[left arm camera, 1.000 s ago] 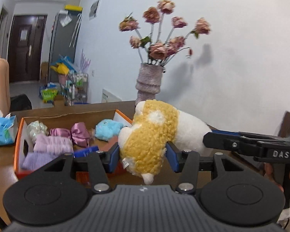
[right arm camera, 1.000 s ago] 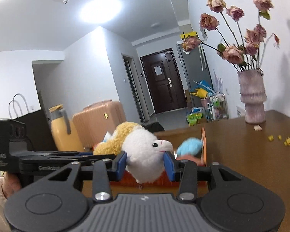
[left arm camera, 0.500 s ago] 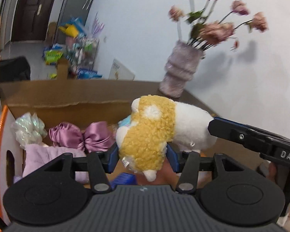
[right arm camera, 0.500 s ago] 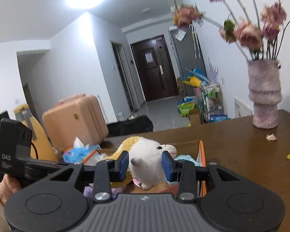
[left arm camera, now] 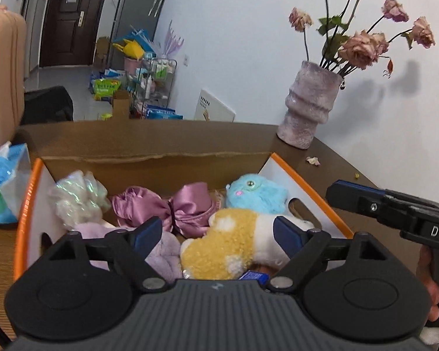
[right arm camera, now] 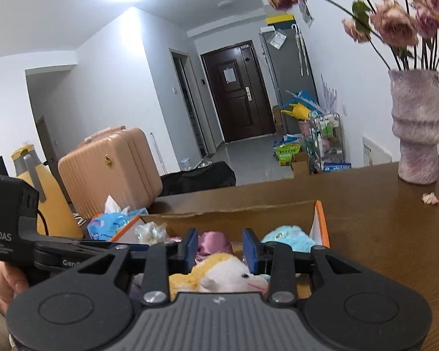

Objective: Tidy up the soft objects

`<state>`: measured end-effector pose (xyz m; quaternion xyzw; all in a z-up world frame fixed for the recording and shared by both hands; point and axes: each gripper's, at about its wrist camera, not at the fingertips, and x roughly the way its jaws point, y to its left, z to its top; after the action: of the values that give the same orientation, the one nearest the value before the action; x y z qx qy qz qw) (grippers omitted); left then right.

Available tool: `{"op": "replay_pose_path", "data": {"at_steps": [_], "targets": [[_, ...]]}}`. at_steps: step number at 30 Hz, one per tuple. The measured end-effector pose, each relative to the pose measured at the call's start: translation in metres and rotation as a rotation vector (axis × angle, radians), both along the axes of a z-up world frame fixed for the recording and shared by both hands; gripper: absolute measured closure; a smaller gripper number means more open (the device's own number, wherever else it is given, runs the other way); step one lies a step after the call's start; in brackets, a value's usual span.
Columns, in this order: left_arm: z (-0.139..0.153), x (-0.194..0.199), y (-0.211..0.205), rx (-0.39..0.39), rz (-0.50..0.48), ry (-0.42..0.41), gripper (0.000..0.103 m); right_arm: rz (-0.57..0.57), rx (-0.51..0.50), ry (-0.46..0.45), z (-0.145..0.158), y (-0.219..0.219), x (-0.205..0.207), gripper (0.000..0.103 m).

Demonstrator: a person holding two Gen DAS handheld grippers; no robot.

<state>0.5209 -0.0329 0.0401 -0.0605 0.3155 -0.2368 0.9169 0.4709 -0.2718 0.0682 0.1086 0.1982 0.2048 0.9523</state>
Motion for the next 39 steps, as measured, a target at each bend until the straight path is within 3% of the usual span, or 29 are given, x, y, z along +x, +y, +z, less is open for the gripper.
{"op": "replay_pose_path", "data": {"at_steps": [7, 12, 13, 14, 15, 16, 17, 19, 32, 36, 39], "targets": [[0.035, -0.039, 0.008, 0.032, 0.052, -0.088, 0.018, -0.053, -0.099, -0.085, 0.036, 0.005, -0.025, 0.069], [0.064, -0.085, 0.026, 0.079, 0.181, -0.231, 0.011, -0.093, -0.168, -0.128, 0.054, 0.008, -0.053, 0.067], [0.069, -0.095, 0.031, 0.085, 0.216, -0.259, 0.011, -0.105, -0.171, -0.144, 0.057, 0.009, -0.061, 0.058], [0.073, -0.105, 0.035, 0.090, 0.252, -0.291, 0.010, -0.123, -0.168, -0.168, 0.060, 0.009, -0.068, 0.039], [0.077, -0.117, 0.039, 0.092, 0.294, -0.332, 0.005, -0.149, -0.154, -0.206, 0.064, 0.008, -0.079, 0.027], [0.080, -0.128, 0.043, 0.096, 0.335, -0.378, 0.000, -0.179, -0.134, -0.248, 0.067, 0.006, -0.088, 0.006], [0.082, -0.140, 0.045, 0.107, 0.369, -0.418, 0.000, -0.207, -0.121, -0.284, 0.068, 0.005, -0.096, 0.000], [0.085, -0.156, 0.049, 0.118, 0.402, -0.449, 0.000, -0.243, -0.127, -0.318, 0.071, 0.007, -0.110, 0.000], [0.087, -0.225, 0.066, 0.132, 0.444, -0.472, 0.000, -0.252, -0.155, -0.277, 0.069, 0.005, -0.155, 0.000], [0.067, -0.267, 0.075, 0.098, 0.436, -0.402, 0.000, -0.224, -0.136, -0.270, 0.048, -0.007, -0.203, 0.000], [0.050, -0.308, 0.076, 0.108, 0.416, -0.409, 0.000, -0.207, -0.158, -0.278, 0.027, -0.012, -0.247, 0.000]]}}
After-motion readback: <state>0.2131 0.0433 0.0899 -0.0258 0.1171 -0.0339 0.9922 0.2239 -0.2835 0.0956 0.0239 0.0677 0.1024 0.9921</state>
